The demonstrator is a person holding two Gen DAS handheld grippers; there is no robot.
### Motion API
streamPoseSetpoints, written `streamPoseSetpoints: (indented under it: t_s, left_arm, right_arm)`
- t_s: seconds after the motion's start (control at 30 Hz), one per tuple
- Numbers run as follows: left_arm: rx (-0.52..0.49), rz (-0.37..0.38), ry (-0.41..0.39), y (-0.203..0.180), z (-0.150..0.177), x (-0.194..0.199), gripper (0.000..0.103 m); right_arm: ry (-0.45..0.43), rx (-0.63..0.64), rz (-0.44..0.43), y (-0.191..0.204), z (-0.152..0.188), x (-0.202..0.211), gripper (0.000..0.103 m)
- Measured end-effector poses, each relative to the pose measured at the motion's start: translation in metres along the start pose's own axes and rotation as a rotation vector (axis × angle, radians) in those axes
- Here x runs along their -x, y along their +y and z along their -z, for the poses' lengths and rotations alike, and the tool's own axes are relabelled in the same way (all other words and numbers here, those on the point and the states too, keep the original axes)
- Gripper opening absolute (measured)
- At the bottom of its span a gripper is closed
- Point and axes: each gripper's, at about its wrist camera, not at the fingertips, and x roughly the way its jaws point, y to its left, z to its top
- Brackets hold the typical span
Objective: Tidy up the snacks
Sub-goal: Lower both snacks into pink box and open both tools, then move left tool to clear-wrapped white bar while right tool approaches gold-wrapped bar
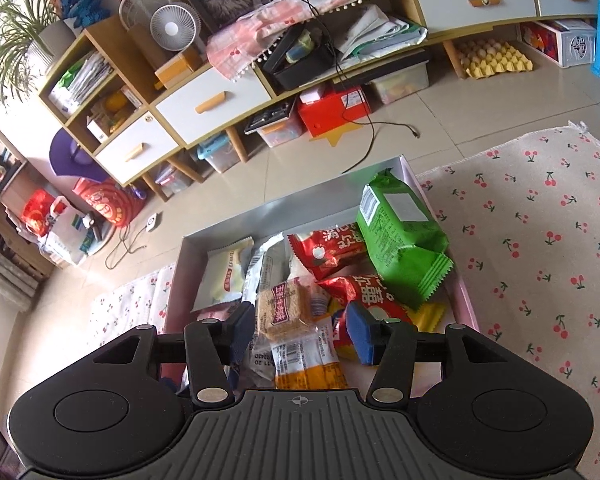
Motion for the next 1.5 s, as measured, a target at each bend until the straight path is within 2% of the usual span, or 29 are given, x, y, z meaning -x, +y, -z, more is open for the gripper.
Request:
streamPoseSetpoints:
  t_s: [0.13,0.3,0.37,0.6,0.8,0.97,1.17,1.37,1.5]
  left_arm:
    - [-0.019,-0.012,-0.013,-0.005,0.002,0.007,0.07]
    - [-0.03,-0.041,-0.014,-0.011,0.005,0.015,0.084]
    - [-0.038,-0.053,-0.009,-0.013,0.007,0.018,0.087]
    - [-0.114,-0.116,-0.008,-0.014,0.019,0.035,0.098]
    - [-0.192,-0.193,-0.001,-0.004,0.031,0.048,0.101]
    - [-0.219,-0.227,-0.01,0.01,0.043,0.064,0.102]
    - [-0.245,-0.246,0.028,0.027,0.061,0.071,0.102]
    - [-0.265,-0.291,0.062,0.044,0.072,0.072,0.102]
    - [-0.269,-0.29,0.083,0.054,0.075,0.071,0.102]
  right_arm:
    - [-0.002,0.008,-0.01,-0.01,0.012,0.019,0.065]
    - [0.004,0.05,0.002,-0.02,0.029,0.043,0.071]
    - [0.006,0.063,0.011,-0.023,0.036,0.05,0.077]
    - [0.037,0.134,0.023,-0.029,0.072,0.069,0.082]
    - [0.036,0.195,0.023,-0.025,0.106,0.077,0.085]
    - [0.033,0.233,-0.029,-0.024,0.133,0.084,0.09]
    - [0.088,0.421,-0.037,-0.02,0.164,0.086,0.09]
    - [0.177,0.561,-0.108,-0.019,0.189,0.088,0.09]
    - [0.213,0.671,-0.11,-0.01,0.202,0.088,0.09]
